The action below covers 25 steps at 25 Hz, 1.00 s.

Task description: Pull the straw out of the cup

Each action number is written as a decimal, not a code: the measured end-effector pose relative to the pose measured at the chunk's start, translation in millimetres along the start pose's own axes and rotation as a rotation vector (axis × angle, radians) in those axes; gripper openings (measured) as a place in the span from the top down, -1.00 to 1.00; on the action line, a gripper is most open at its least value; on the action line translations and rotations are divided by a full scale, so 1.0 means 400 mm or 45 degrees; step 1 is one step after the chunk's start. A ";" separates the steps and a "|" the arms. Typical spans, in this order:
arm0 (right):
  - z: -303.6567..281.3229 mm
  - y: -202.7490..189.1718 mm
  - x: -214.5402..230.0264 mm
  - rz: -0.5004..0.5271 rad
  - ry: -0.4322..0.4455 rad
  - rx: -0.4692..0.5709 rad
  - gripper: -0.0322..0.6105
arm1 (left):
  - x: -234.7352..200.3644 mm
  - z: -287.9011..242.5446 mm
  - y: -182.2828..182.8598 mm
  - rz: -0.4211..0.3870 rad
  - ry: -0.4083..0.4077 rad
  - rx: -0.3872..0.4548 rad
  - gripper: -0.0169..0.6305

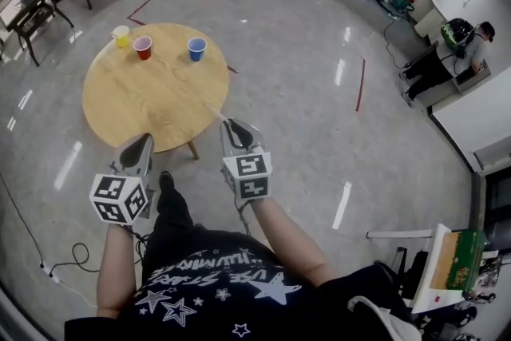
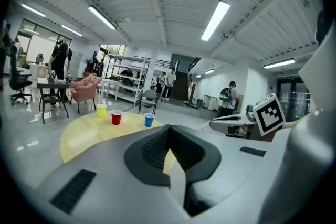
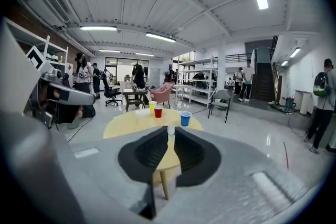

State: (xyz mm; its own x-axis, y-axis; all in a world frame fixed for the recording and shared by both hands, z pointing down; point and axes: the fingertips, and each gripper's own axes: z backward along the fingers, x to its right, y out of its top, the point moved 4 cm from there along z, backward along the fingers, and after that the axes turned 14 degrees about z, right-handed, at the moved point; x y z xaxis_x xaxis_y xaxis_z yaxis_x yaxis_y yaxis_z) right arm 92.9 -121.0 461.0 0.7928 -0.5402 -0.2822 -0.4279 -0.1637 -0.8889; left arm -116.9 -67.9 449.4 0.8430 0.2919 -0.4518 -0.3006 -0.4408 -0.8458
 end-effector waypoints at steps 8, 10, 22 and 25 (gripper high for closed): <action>0.101 -0.013 -0.020 0.031 0.018 0.017 0.79 | 0.072 0.076 -0.038 -0.010 0.029 0.020 0.93; 0.121 -0.013 -0.025 0.045 0.022 0.014 0.79 | 0.088 0.087 -0.043 -0.016 0.025 0.021 0.93; 0.186 -0.038 -0.008 0.032 -0.005 0.016 0.79 | 0.133 0.120 -0.072 -0.019 0.024 0.038 0.93; 0.185 -0.041 -0.017 0.043 0.007 0.011 0.79 | 0.124 0.133 -0.079 -0.003 0.038 0.044 0.93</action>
State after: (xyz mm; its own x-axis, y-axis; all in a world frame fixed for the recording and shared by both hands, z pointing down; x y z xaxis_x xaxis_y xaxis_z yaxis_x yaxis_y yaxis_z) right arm 126.5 -53.5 450.6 0.7756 -0.5496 -0.3104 -0.4507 -0.1381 -0.8819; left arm -89.2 5.9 438.7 0.8566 0.2669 -0.4415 -0.3136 -0.4102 -0.8564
